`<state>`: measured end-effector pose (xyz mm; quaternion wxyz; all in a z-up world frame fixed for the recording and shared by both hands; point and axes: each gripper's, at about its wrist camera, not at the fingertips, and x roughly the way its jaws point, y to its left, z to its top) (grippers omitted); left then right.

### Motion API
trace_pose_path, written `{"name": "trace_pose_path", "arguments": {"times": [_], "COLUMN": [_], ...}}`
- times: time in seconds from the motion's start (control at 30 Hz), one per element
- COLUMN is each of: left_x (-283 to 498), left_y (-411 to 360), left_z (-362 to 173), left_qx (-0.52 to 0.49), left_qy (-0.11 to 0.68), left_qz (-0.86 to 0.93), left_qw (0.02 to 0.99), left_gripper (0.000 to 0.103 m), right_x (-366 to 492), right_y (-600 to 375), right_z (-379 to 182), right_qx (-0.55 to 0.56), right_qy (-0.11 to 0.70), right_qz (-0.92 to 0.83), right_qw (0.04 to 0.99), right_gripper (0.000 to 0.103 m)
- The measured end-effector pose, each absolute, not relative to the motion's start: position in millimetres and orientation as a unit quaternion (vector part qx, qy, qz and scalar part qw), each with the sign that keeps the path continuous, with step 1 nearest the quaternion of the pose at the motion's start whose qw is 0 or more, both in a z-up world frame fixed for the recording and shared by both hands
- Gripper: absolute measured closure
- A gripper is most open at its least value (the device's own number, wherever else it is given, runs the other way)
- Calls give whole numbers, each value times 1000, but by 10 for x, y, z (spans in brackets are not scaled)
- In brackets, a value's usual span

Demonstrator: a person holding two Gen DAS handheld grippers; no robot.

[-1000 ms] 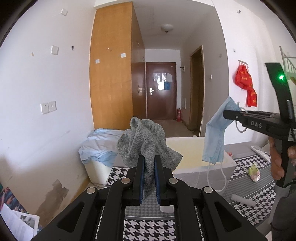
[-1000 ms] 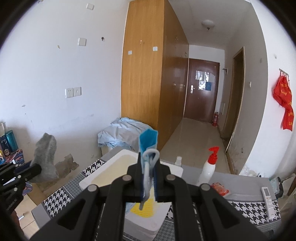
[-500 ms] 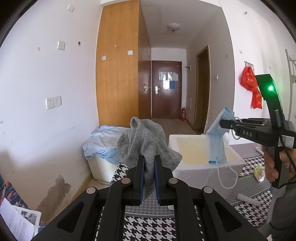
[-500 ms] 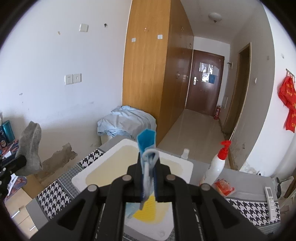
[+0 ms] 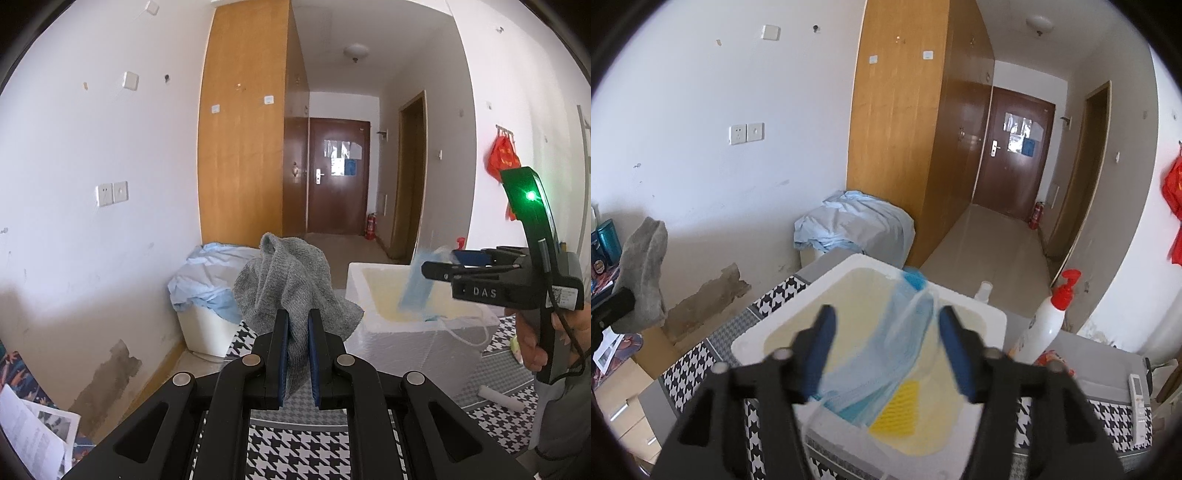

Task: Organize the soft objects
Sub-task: 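Open the right tool to drop the mask into the foam box, then move the grey sock over the foam box and open the left tool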

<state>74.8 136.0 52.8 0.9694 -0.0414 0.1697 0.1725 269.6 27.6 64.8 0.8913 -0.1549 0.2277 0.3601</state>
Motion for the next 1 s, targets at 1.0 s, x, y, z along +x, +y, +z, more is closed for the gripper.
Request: {"name": "trace_pose_path", "arguments": {"times": [1.0], "left_x": [848], "left_y": [1348], "left_z": [562], "left_qx": [-32], "left_qy": [162], "left_qz": [153], "left_qw": [974], "left_gripper": [92], "right_x": [2565], "right_y": [10], "right_z": [684], "right_qx": [-123], "right_qy": [214], "right_qz": [357], "right_qw": [901], "right_gripper": [15]}}
